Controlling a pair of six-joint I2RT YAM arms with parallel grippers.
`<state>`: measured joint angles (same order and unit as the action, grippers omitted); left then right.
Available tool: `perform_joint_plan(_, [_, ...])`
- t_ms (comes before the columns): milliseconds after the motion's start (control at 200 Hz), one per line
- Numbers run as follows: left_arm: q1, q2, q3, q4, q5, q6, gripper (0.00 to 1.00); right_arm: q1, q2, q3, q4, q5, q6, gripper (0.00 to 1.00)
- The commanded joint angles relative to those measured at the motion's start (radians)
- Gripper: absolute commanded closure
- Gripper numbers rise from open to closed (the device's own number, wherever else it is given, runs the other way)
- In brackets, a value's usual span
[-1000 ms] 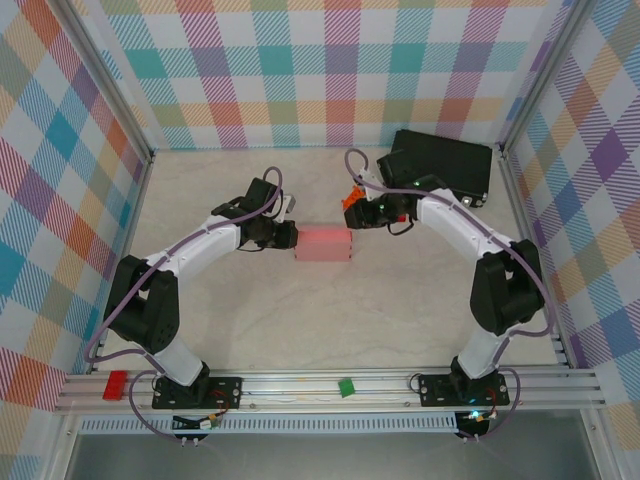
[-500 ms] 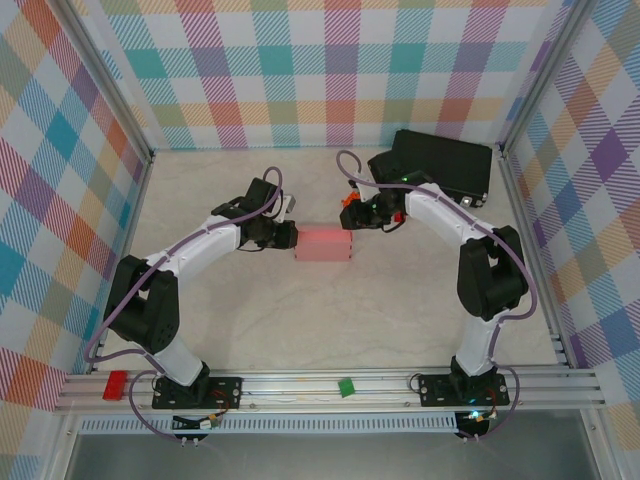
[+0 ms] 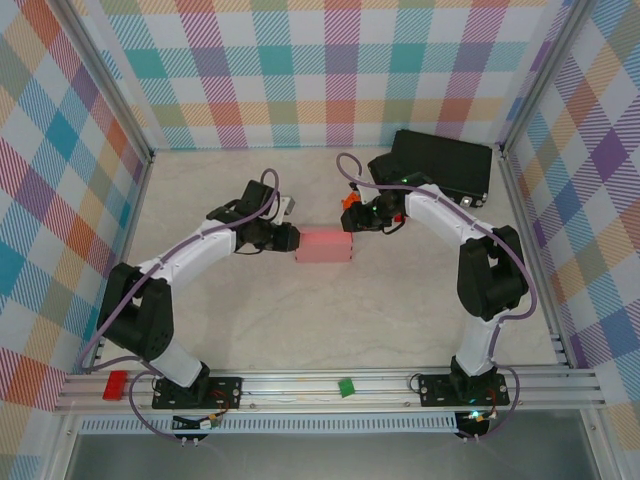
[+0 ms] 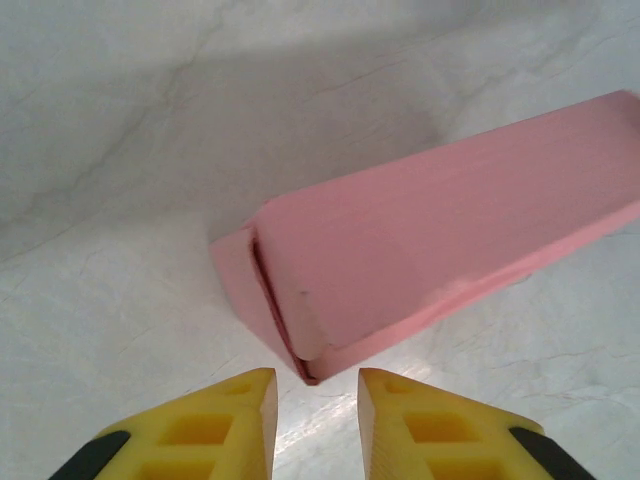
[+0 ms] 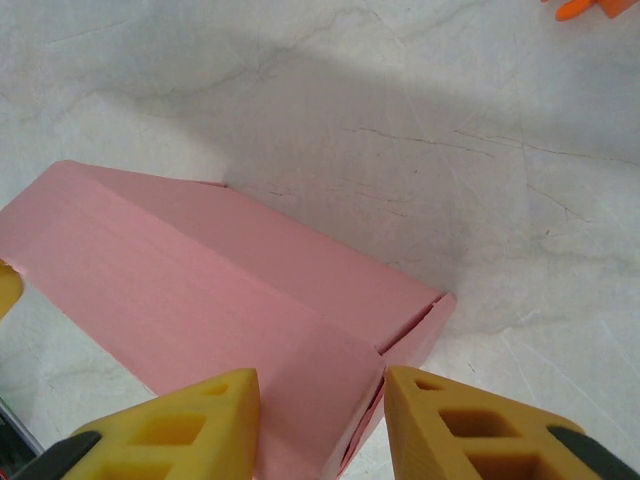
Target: Fold the paper box
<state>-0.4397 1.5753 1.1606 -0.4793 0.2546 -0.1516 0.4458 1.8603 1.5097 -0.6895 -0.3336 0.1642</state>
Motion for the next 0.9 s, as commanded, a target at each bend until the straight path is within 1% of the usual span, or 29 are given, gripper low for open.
perform_joint_plan(0, [0.007,-0.047,-0.018,0.045,0.045,0.010,0.71,0.007,0.020,-0.012,-0.025,0.012,-0.018,0.62])
perform_joint_plan(185, [0.009,-0.059,-0.022,0.073,0.048,-0.004,0.71,0.008,0.015,-0.024,-0.017,0.024,-0.016,0.62])
perform_joint_plan(260, [0.010,-0.063,-0.025,0.092,0.020,-0.033,0.71,0.008,0.009,-0.033,-0.008,0.028,-0.016,0.62])
perform_joint_plan(375, [0.012,-0.065,-0.027,0.127,-0.032,-0.095,0.65,0.008,0.002,-0.045,0.003,0.028,-0.015,0.62])
perform_joint_plan(445, [0.013,-0.063,-0.029,0.151,-0.038,-0.119,0.60,0.008,0.001,-0.047,0.006,0.028,-0.015,0.62])
perform_joint_plan(525, [0.013,-0.053,-0.022,0.161,-0.054,-0.153,0.59,0.009,0.002,-0.048,0.008,0.028,-0.014,0.62])
perform_joint_plan(565, [0.013,-0.046,-0.021,0.167,-0.058,-0.165,0.56,0.008,0.002,-0.048,0.009,0.027,-0.013,0.62])
perform_joint_plan(655, [0.015,-0.026,-0.009,0.152,-0.091,-0.196,0.51,0.009,0.002,-0.048,0.010,0.025,-0.012,0.62])
perform_joint_plan(895, [0.015,0.040,0.032,0.072,-0.102,-0.212,0.51,0.009,-0.002,-0.055,0.013,0.023,-0.013,0.62])
